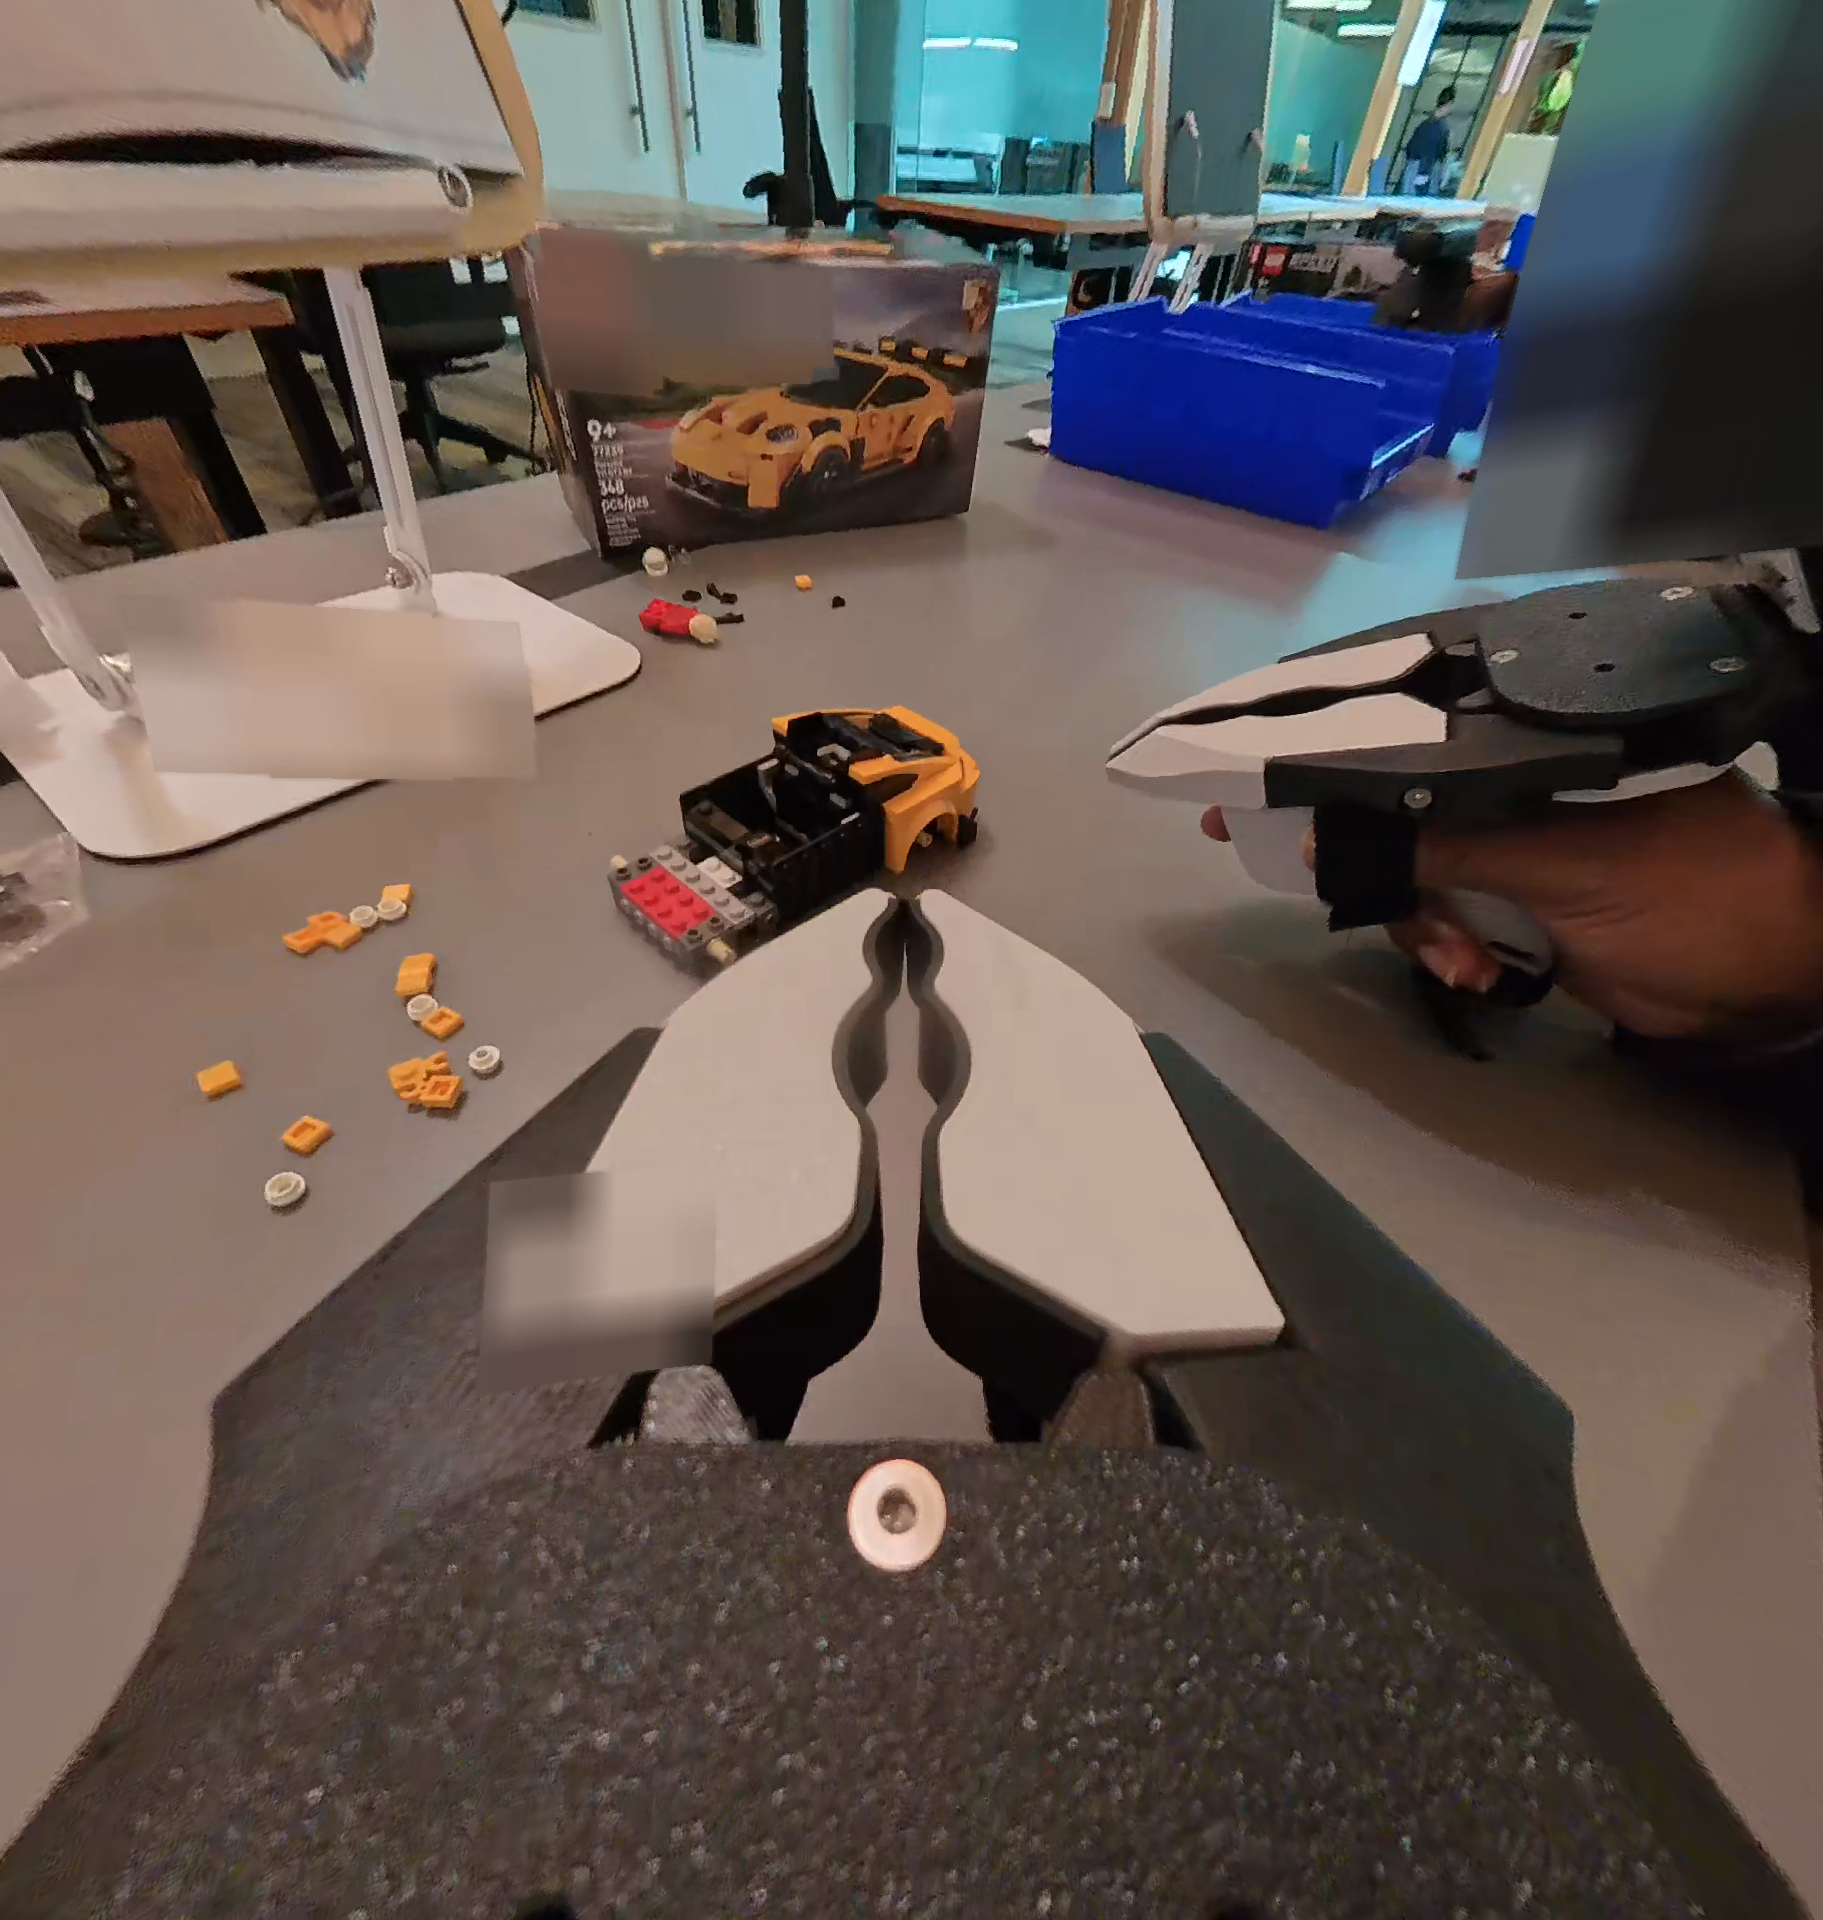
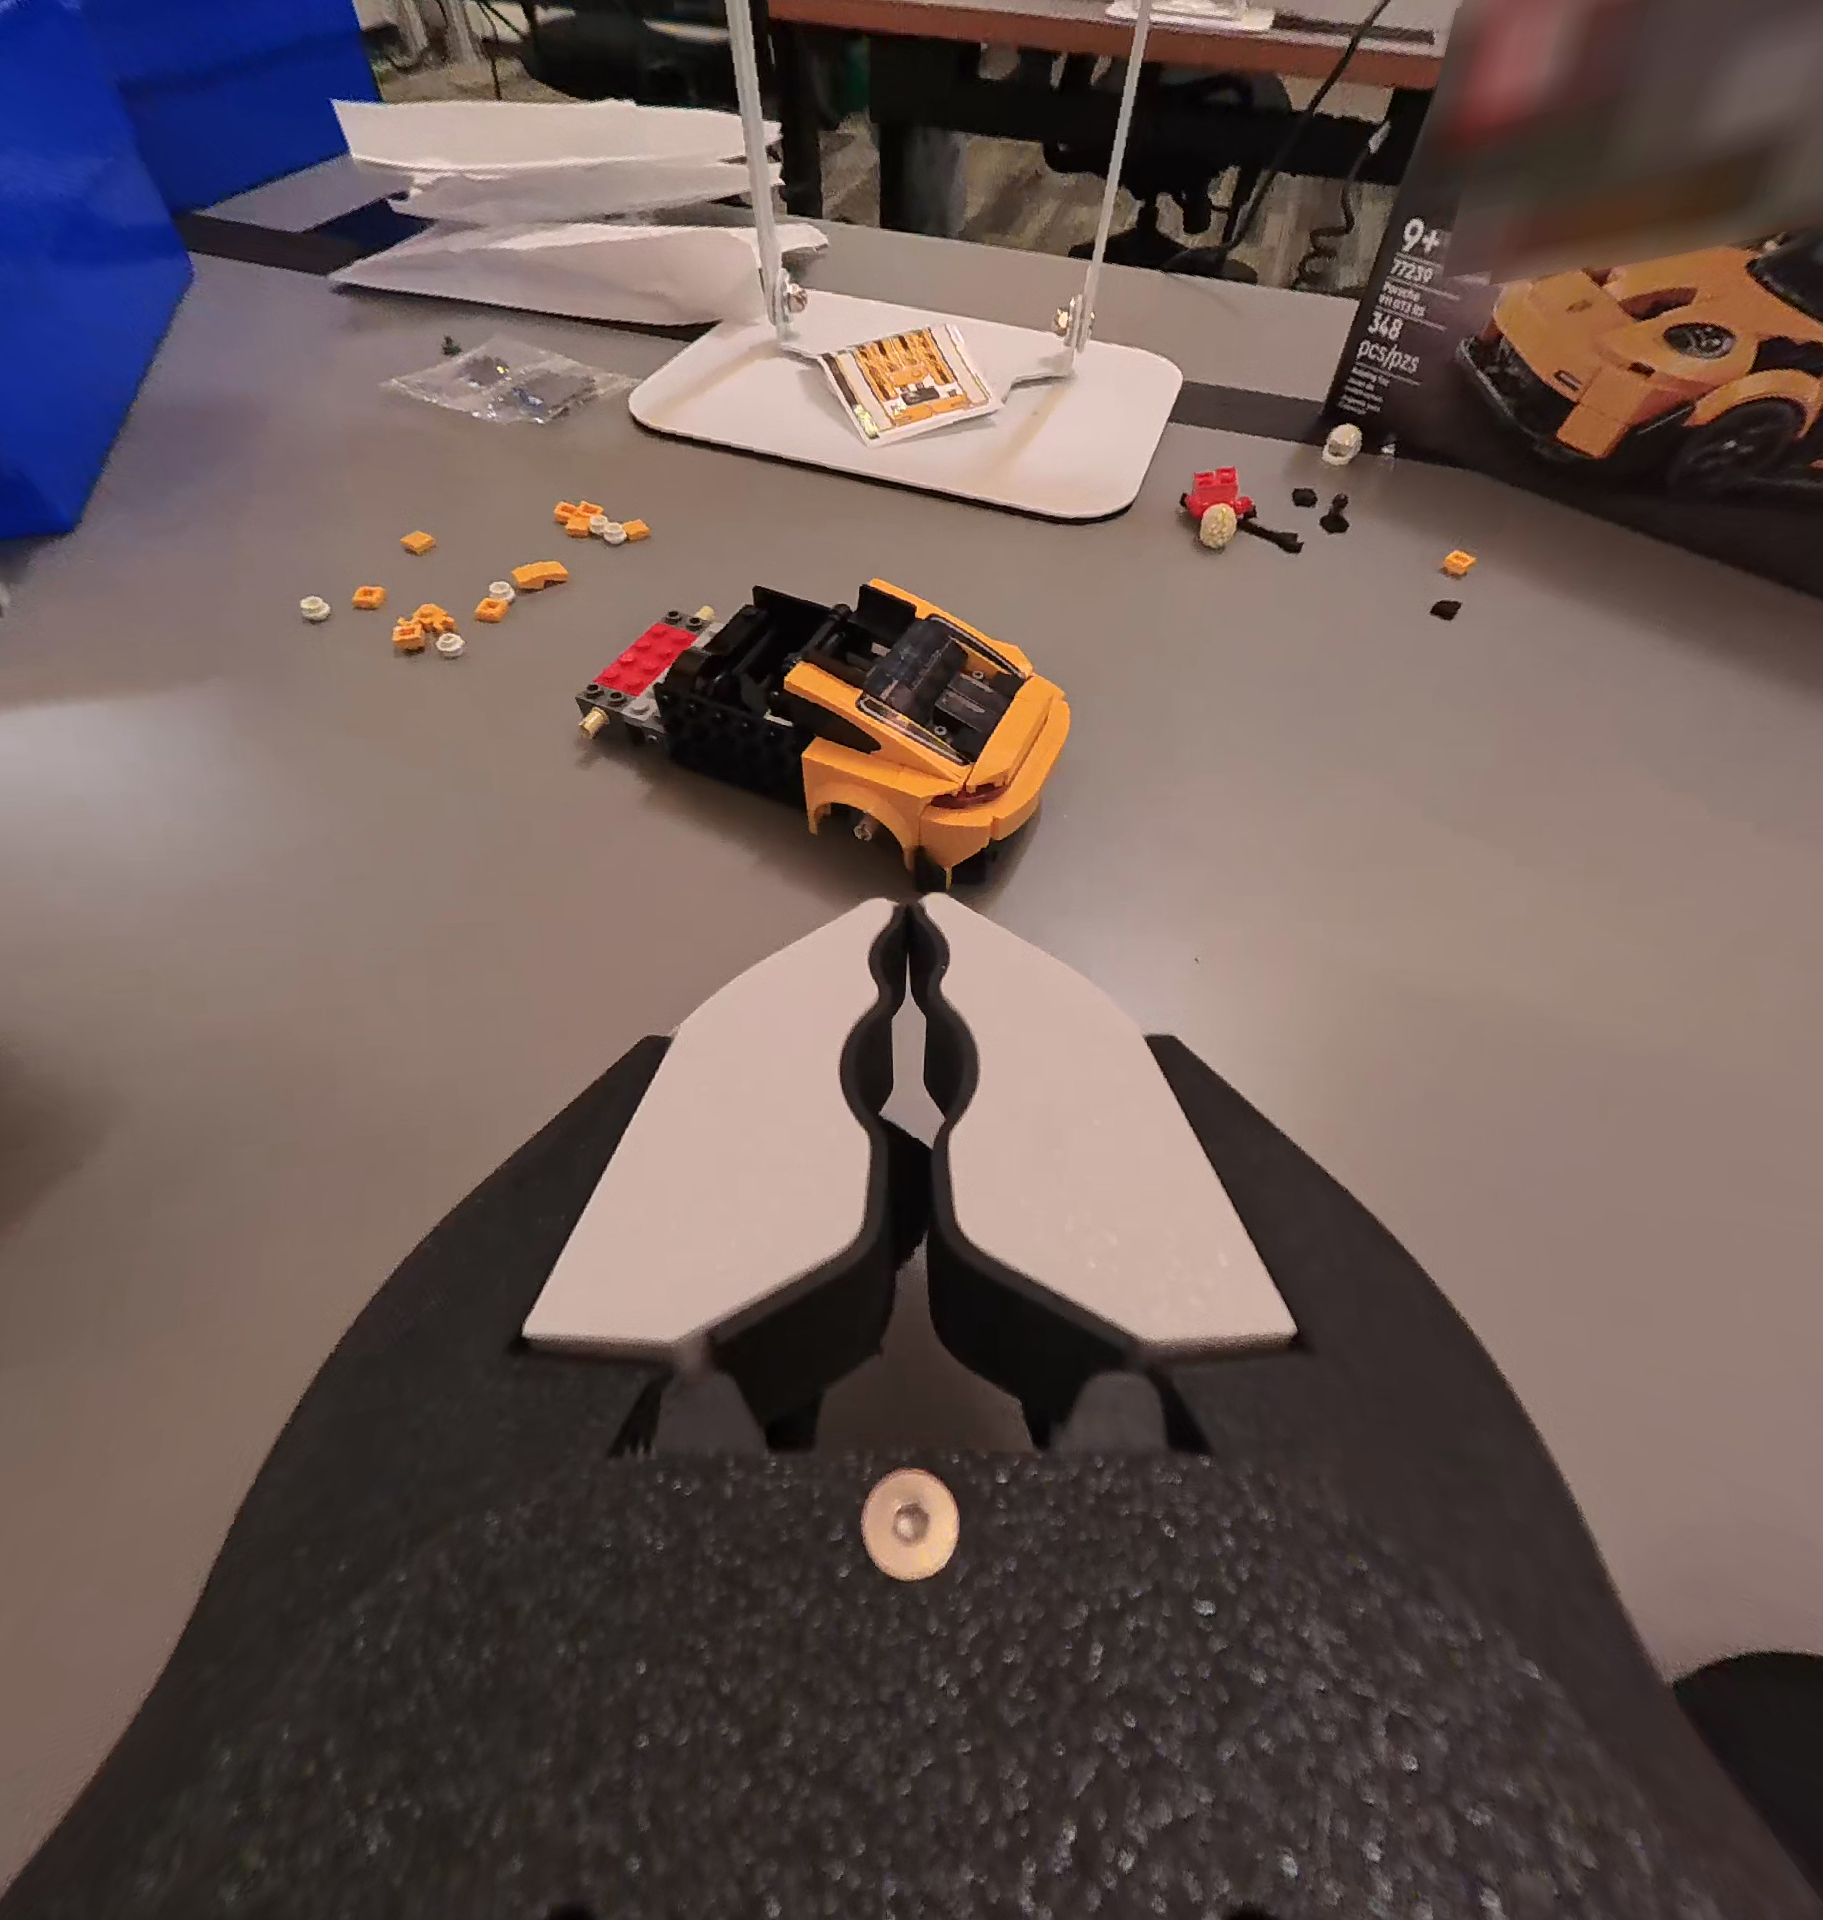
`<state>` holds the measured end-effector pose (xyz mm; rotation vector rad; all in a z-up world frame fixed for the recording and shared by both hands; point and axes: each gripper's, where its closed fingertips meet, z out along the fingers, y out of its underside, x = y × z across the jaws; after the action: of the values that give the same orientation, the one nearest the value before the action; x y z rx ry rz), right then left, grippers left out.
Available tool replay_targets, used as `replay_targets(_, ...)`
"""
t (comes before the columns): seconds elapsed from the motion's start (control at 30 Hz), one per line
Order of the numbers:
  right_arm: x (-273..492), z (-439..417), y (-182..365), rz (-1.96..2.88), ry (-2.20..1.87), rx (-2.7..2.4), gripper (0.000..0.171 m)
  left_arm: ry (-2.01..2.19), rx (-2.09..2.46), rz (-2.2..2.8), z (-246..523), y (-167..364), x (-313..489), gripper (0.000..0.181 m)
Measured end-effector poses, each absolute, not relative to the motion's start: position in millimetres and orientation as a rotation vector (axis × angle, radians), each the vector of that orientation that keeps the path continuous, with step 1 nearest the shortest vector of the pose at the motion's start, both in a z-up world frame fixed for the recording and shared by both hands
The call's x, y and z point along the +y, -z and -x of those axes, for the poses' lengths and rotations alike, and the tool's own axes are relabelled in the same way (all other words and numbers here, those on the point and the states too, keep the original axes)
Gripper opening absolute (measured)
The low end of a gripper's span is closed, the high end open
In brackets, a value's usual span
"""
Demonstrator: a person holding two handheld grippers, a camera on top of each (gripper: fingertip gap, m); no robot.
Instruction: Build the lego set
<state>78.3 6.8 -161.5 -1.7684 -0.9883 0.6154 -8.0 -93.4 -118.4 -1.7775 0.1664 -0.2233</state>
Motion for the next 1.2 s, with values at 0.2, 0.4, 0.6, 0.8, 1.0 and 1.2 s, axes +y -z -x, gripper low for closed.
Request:
replay_targets(0.2, 4.4, -75.7, 162.7, 1.766, -0.634, -1.015, 0.0, 0.113, 0.358, 1.966, 8.7, 140.3, -70.5, 0.034)
replay_targets(0.4, 1.9, -74.4, 161.5, 1.754, -0.665, -1.025, 0.0, 0.039, 0.72, 2.202, 27.1, 172.8, -8.8, 0.072)
replay_targets(0.6, 0.2, -73.6, 161.2, 1.757, -0.702, -1.03, 0.0, 0.085, 1.035, 2.322, 23.4, 202.9, 24.4, 0.086)
replay_targets(0.8, 0.5, -73.7, 161.1, 1.772, -0.744, -1.021, 0.0, 0.191, 1.15, 2.369, 22.2, 211.5, 29.5, 0.065)
replay_targets(1.0, -14.6, -71.5, 151.6, 1.738, -0.76, -1.086, 0.0, 0.654, 0.905, 2.22, -4.4, 178.3, -3.9, 0.064)
replay_targets(1.2, -33.3, -75.5, 121.9, 1.667, -0.707, -1.194, 0.0, 0.964, 0.622, 2.077, -17.1, 146.2, -21.0, 0.064)
